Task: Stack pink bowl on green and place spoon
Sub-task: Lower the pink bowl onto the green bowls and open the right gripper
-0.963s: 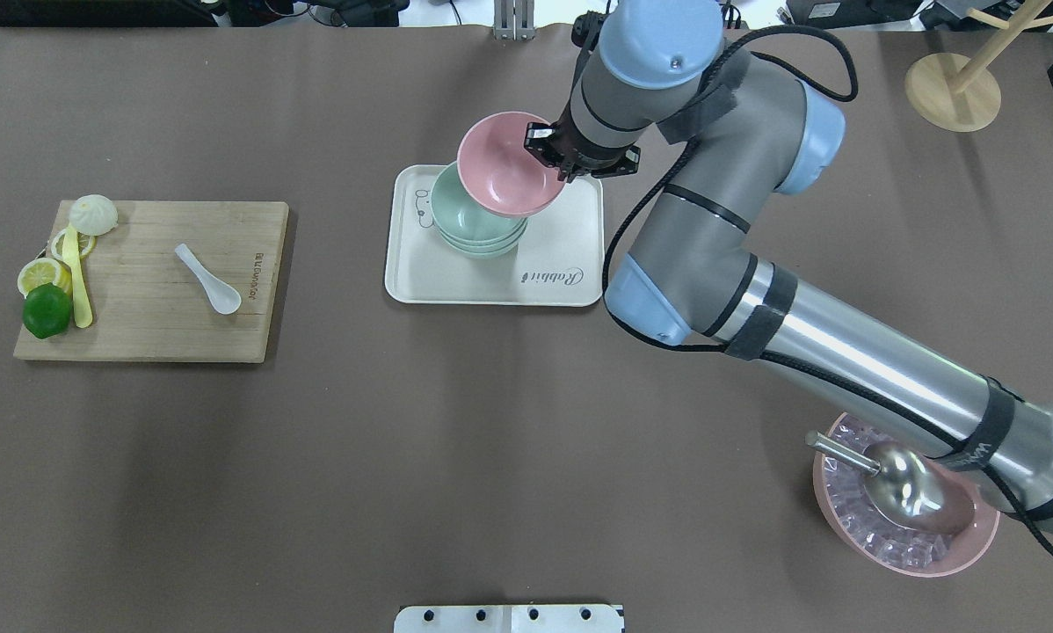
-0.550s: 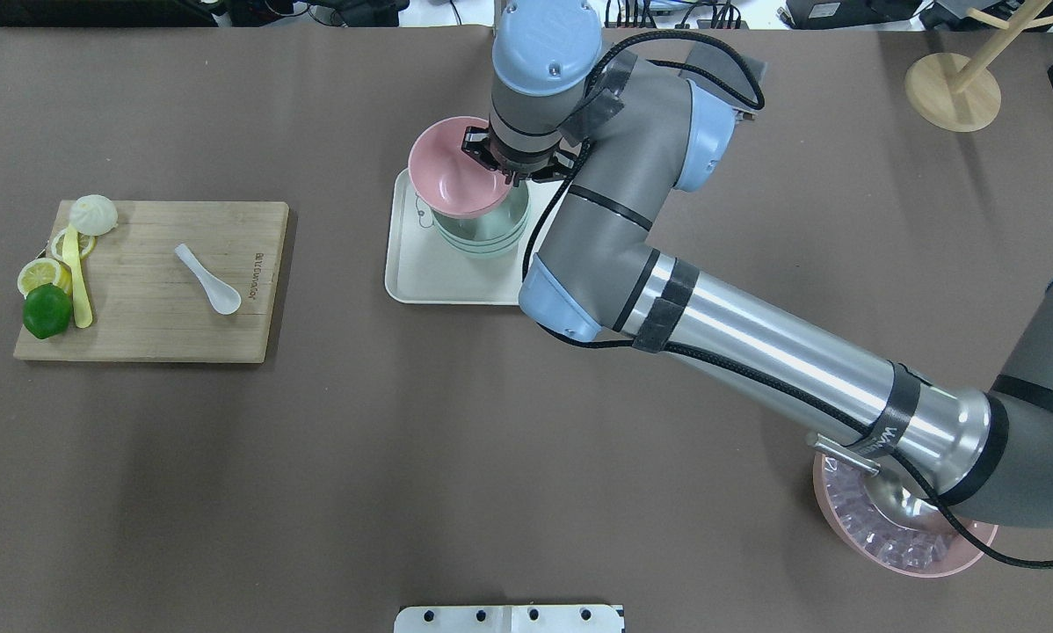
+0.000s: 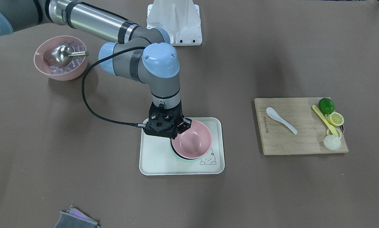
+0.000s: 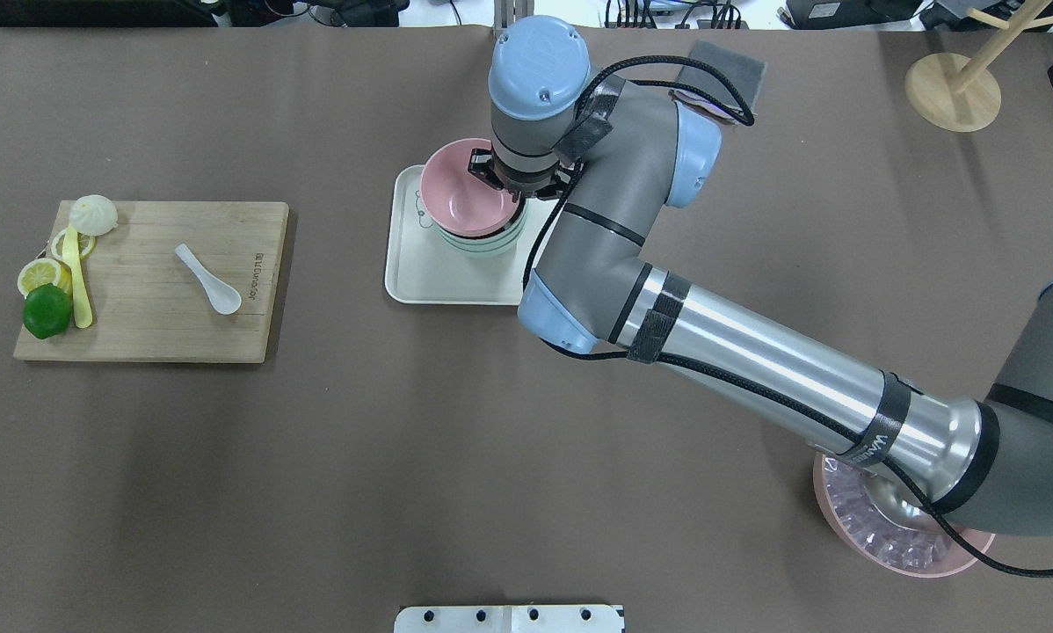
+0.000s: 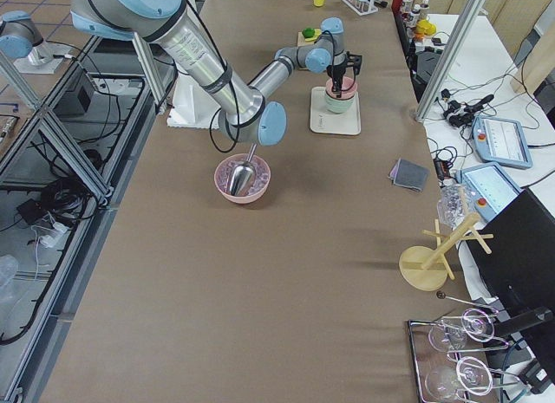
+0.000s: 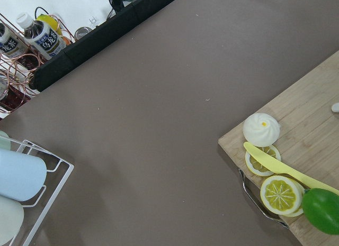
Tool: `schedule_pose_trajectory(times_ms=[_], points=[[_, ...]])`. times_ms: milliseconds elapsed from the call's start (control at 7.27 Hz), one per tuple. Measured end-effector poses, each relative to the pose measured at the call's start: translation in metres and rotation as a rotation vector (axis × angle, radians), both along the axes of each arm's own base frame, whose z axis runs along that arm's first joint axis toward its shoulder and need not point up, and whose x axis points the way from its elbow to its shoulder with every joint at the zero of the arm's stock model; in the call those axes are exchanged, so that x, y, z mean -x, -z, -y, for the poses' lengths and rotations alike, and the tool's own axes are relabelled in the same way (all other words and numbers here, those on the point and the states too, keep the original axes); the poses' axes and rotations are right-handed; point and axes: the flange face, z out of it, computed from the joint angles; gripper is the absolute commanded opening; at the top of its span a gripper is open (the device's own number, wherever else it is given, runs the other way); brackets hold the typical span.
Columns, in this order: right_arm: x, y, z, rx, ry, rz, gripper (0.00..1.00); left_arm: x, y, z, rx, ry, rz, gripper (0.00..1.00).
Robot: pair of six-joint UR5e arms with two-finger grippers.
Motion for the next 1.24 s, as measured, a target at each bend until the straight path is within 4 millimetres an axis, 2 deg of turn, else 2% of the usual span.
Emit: schedule_pose_trajectory(times_ms=[550, 688, 962, 1238], points=[[0.0025, -0.0052, -0.0023, 0.003, 0.005, -0.006, 0.0, -0.0031, -0.0002, 0.0003, 0.0, -0.006, 0.0, 0.98], [0.0029, -0.006, -0.0024, 0.004, 0.005, -0.007, 0.16, -0.0036, -0.0003, 0.0003, 0.0, -0.008, 0.0, 0.98], [0.0033, -0.0075, -0.0021, 0.006, 0.005, -0.009, 0.99, -0.0042, -0.0007, 0.0003, 0.001, -0.009, 0.0, 0.98], [0.0028, -0.0073, -0.0017, 0.007, 0.004, -0.009, 1.0, -0.0046, -0.0012, 0.0004, 0.003, -0.01, 0.0, 0.98]])
